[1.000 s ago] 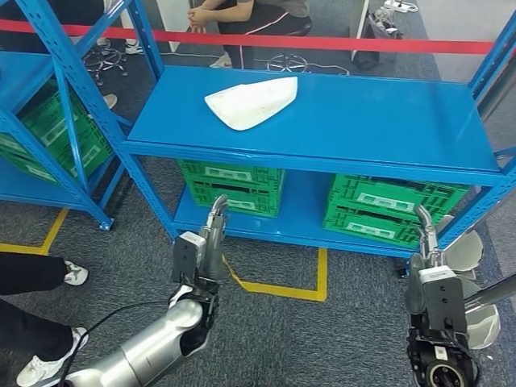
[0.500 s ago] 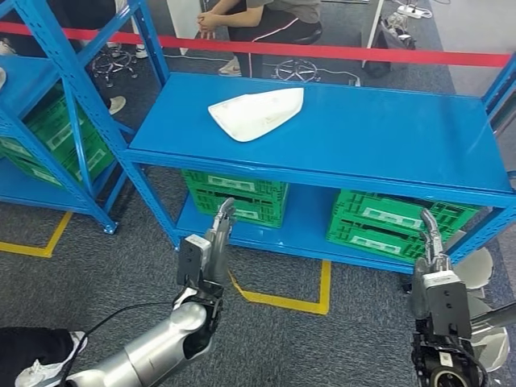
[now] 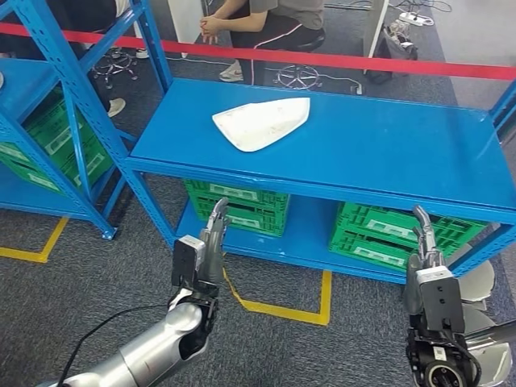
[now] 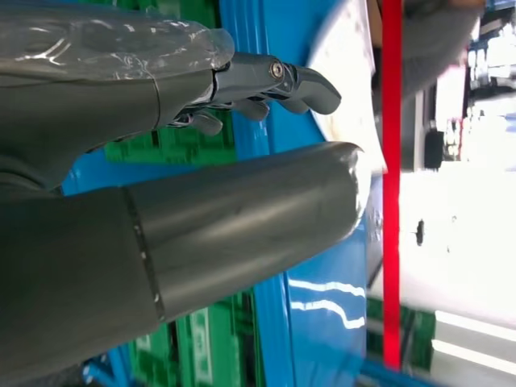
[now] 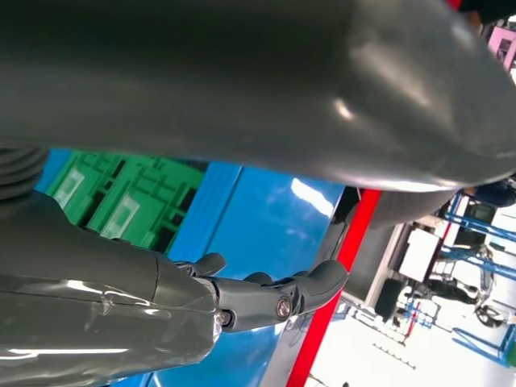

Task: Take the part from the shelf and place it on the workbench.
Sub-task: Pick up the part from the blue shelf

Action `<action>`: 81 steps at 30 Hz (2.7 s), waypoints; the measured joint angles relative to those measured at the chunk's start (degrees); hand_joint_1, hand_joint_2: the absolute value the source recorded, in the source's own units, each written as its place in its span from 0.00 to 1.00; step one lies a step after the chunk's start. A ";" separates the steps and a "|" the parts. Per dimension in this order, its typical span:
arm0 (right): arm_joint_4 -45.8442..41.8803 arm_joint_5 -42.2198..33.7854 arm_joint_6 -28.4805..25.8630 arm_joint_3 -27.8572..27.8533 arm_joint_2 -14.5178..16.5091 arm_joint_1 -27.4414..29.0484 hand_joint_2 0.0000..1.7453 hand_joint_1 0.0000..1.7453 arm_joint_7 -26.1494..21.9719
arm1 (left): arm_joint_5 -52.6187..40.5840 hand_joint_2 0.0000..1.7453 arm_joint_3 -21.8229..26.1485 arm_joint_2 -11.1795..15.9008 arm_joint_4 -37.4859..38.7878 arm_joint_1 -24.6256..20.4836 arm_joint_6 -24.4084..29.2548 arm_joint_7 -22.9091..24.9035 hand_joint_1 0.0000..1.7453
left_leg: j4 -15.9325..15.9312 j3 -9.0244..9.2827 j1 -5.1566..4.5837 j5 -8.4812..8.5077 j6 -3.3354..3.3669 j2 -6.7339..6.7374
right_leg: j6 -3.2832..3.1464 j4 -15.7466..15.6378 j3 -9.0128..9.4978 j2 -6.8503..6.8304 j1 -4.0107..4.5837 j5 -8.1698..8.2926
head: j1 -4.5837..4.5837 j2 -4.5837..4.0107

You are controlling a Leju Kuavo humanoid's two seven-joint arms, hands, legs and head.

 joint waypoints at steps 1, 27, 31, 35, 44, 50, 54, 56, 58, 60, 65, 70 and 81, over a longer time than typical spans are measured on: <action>-0.03 0.00 -0.01 -0.01 0.00 -0.06 0.00 0.00 -0.06 | -0.01 0.00 0.00 -0.01 -0.04 -0.03 -0.01 -0.03 0.00 | -0.30 0.49 0.14 -0.13 0.32 -0.16 | 0.25 0.95 -0.25 0.00 -0.05 -0.65 | 0.16 0.00; 0.29 0.42 0.77 0.14 0.07 -0.43 0.00 0.00 -0.12 | -0.24 0.00 -0.01 0.22 -0.33 0.14 0.19 0.01 0.00 | 1.03 -0.62 0.74 0.85 -1.70 2.31 | -0.75 -0.59 0.62 -1.58 -0.29 0.79 | 0.22 0.00; 0.27 0.42 0.73 0.12 0.06 -0.53 0.00 0.00 -0.13 | -0.25 0.00 0.00 0.25 -0.48 0.12 0.19 0.02 0.00 | -0.01 0.11 0.52 0.01 -0.40 1.08 | 0.57 -0.74 1.32 -2.08 -0.29 -0.57 | 0.90 0.00; 0.29 0.44 0.61 0.13 0.05 -0.56 0.00 0.00 -0.16 | -0.27 0.00 0.00 0.23 -0.63 0.00 0.21 0.09 0.00 | -0.29 1.51 0.62 -0.90 0.88 -0.44 | 1.03 12.74 -5.68 0.07 -0.47 -5.98 | 1.64 0.00; 0.41 0.42 0.60 0.14 0.04 -0.42 0.00 0.00 -0.04 | -0.19 0.00 0.00 0.23 -0.63 0.11 0.21 0.17 0.00 | -0.30 5.08 0.48 -3.88 -0.29 -4.78 | -0.22 0.85 -4.54 3.07 -0.11 4.70 | 1.81 0.00; 0.33 0.41 0.55 0.12 0.09 -0.64 0.00 0.00 -0.08 | -0.09 0.00 -0.01 0.37 -0.78 -0.11 0.21 0.10 0.00 | 11.36 -1.38 0.50 -8.48 -1.87 -1.21 | -1.66 -0.70 -2.25 0.97 -0.59 3.91 | 0.96 0.00; 0.36 0.27 0.50 0.18 0.09 -0.53 0.00 0.00 -0.08 | 0.16 0.00 0.00 0.42 -0.76 0.20 0.21 0.10 0.00 | 15.29 -7.02 0.92 -5.66 -2.21 -0.38 | -1.53 -0.70 -0.69 -0.54 -0.64 2.39 | 0.55 0.00; 0.36 0.20 0.51 0.18 0.09 -0.56 0.00 0.00 -0.09 | 0.20 0.00 0.00 0.48 -0.76 0.15 0.22 0.07 0.00 | 6.52 -3.66 0.85 -0.36 -2.04 0.93 | -1.11 -0.70 0.44 -1.18 -0.56 1.35 | 0.35 0.00; 0.36 0.09 0.51 0.18 0.09 -0.66 0.00 0.00 -0.13 | 0.28 0.00 0.00 0.48 -0.76 0.06 0.29 0.00 0.00 | 1.01 -1.21 0.53 1.53 -1.59 1.99 | -0.48 -0.78 1.04 -1.67 -0.20 0.31 | 0.40 0.00; 0.36 -0.03 0.49 0.18 0.09 -0.71 0.00 0.00 -0.18 | 0.36 0.00 0.00 0.45 -0.76 0.03 0.43 -0.05 0.00 | 0.35 -0.84 0.30 0.82 -0.96 1.49 | 0.18 -1.15 1.46 -2.21 -0.04 -0.46 | 0.69 0.00; 0.33 -0.09 0.17 0.16 0.09 -0.66 0.00 0.00 -0.36 | 0.34 0.00 -0.01 0.31 -0.79 0.06 0.53 -0.27 0.00 | -0.01 0.86 0.58 -0.54 0.68 -0.22 | 1.04 9.19 -3.03 -0.25 -0.45 -5.65 | 1.50 0.00; 0.57 -0.02 0.75 0.15 0.09 -0.19 0.00 0.00 -0.48 | 0.26 0.00 -0.01 0.25 -0.76 0.52 0.52 -0.25 0.00 | 0.01 3.89 0.17 -2.84 0.86 -1.79 | 0.39 12.84 -9.56 0.43 -0.16 -0.78 | 1.69 0.00; 0.98 -0.76 2.05 0.02 0.20 -0.53 0.00 0.00 -1.27 | 0.02 0.00 -0.01 0.43 -0.87 0.52 0.60 -0.27 0.00 | 11.95 -1.09 0.30 -9.19 -1.94 -1.01 | -1.83 -0.44 -2.76 0.82 0.02 3.80 | 1.16 0.00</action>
